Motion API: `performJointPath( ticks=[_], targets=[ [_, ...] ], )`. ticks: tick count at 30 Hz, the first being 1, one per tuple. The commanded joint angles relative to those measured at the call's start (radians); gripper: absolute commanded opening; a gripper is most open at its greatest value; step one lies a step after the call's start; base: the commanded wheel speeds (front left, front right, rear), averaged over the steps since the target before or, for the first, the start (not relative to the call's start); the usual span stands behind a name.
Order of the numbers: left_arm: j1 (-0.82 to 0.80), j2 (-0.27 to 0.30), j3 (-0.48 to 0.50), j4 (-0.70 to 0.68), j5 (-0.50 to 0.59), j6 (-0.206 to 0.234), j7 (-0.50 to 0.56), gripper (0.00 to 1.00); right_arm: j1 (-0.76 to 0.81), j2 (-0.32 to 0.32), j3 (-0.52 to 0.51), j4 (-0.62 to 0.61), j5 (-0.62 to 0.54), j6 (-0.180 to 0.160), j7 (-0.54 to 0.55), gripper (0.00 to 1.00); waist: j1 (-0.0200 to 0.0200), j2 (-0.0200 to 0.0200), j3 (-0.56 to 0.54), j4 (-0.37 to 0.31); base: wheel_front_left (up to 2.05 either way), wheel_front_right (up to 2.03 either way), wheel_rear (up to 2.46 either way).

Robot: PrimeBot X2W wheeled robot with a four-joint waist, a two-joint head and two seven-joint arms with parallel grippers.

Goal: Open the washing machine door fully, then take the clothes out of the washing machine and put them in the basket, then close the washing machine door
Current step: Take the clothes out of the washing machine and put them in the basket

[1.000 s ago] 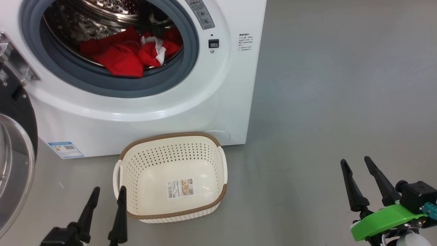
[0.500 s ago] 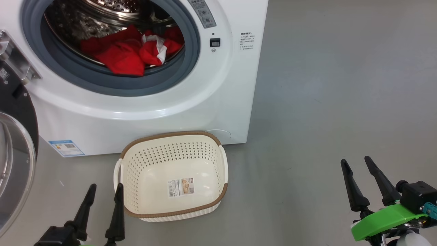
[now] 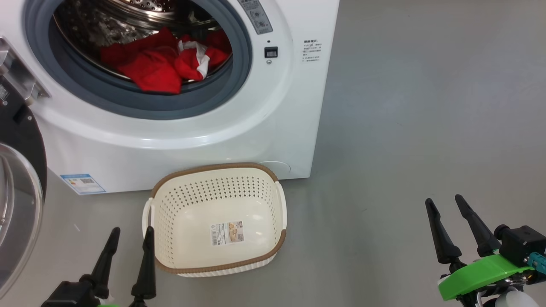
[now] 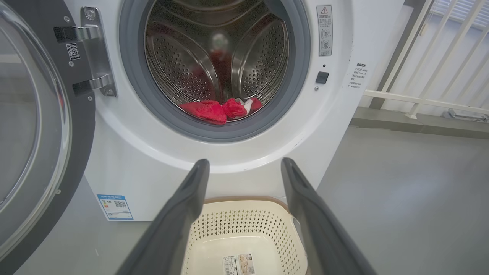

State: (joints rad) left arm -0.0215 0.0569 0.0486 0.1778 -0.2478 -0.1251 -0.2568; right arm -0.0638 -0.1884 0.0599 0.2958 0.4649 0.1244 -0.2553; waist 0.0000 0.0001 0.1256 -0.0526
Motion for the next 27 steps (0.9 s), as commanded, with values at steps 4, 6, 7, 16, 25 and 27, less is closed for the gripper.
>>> performJointPath(
  ticks=[4,6,7,16,25,27],
  targets=[
    [-0.037,0.016,0.031,-0.031,0.003,-0.006,-0.005,1.00,-0.016,-0.012,0.021,-0.025,-0.013,0.006,-0.006,1.00,0.0000,-0.0001,0.003,0.002,0.91,-1.00,0.09],
    [-0.037,0.016,0.031,-0.032,0.004,-0.006,-0.005,1.00,-0.017,-0.011,0.022,-0.025,-0.013,0.006,-0.006,1.00,0.0000,-0.0001,0.004,0.003,0.90,-1.00,0.11],
    [-0.037,0.015,0.030,-0.032,0.005,-0.006,-0.005,1.00,-0.017,-0.011,0.023,-0.025,-0.013,0.006,-0.006,1.00,0.0000,-0.0001,0.005,0.004,0.93,-1.03,0.10],
    [-0.047,0.020,0.027,-0.028,0.005,-0.006,-0.005,1.00,-0.025,-0.011,0.028,-0.025,-0.013,0.006,-0.006,1.00,0.0000,-0.0001,0.017,0.012,0.90,-0.98,0.09],
    [-0.052,0.020,0.016,-0.013,0.006,-0.006,-0.005,1.00,-0.031,-0.010,0.036,-0.023,-0.013,0.006,-0.006,1.00,0.0000,-0.0001,0.024,0.015,0.41,-0.43,0.02],
    [-0.053,0.020,0.016,-0.012,0.003,-0.006,-0.005,1.00,-0.032,-0.010,0.037,-0.023,-0.013,0.006,-0.006,1.00,0.0000,-0.0001,0.026,0.016,0.00,0.00,0.00]
  ],
)
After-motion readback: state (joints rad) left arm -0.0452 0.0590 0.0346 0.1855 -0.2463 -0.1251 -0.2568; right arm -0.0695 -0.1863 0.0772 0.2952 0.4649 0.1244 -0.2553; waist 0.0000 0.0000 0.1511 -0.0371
